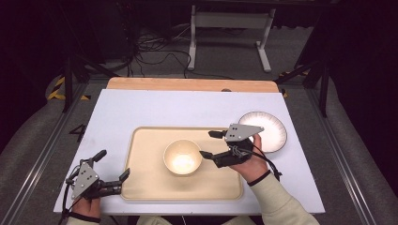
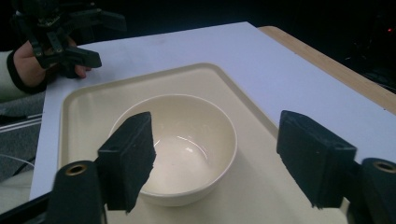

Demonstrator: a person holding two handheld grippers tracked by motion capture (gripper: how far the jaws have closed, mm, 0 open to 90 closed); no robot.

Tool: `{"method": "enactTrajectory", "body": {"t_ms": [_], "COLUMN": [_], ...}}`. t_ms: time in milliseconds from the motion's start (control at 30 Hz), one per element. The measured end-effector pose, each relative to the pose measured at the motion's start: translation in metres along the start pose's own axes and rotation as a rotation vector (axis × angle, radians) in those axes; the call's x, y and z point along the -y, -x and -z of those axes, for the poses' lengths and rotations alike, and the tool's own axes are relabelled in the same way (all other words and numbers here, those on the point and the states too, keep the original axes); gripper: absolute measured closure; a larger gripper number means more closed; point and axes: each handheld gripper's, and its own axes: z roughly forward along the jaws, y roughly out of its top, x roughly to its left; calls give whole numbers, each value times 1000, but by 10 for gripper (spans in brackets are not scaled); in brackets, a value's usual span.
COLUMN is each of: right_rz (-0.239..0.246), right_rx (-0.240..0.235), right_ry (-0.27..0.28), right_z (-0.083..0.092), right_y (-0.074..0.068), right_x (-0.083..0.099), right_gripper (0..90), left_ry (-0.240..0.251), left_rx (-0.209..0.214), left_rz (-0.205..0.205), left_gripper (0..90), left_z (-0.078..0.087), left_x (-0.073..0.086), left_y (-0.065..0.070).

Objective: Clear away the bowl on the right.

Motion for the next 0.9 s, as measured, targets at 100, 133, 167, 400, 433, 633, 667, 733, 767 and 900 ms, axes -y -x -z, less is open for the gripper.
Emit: {"method": "enactTrajectory", "body": {"t_ms": [100, 133, 167, 400, 433, 633, 667, 733, 767, 900], "right_rz": [-33, -14, 2, 43, 41, 45, 47, 52, 51, 61], "right_rx": [2, 12, 16, 52, 56, 101, 116, 127, 164, 211], "right_ry": [19, 38, 56, 119, 147, 236, 256, 271, 310, 356], "right_z": [5, 9, 11, 21, 23, 35, 37, 39, 43, 48], "right_y": [1, 1, 1, -3, -3, -2, -2, -2, -2, -3], "right_x": [4, 8, 10, 18, 21, 36, 39, 41, 46, 54], "right_gripper": [236, 220, 198, 79, 71, 30, 30, 30, 30, 30], "left_ry": [-1, -1, -1, -2, -2, 0, 0, 0, 0, -3], "left_rx": [1, 1, 1, 1, 1, 0, 0, 0, 0, -2], "left_rz": [-8, -10, -10, -10, -12, -12, -13, -13, -13, -11], "left_gripper": [2, 3, 2, 2, 2, 2, 3, 2, 2, 2], "left_z": [0, 0, 0, 0, 0, 0, 0, 0, 0, 0], "left_x": [0, 0, 0, 0, 0, 0, 0, 0, 0, 0], "left_y": [0, 0, 0, 0, 0, 1, 1, 1, 1, 0]}}
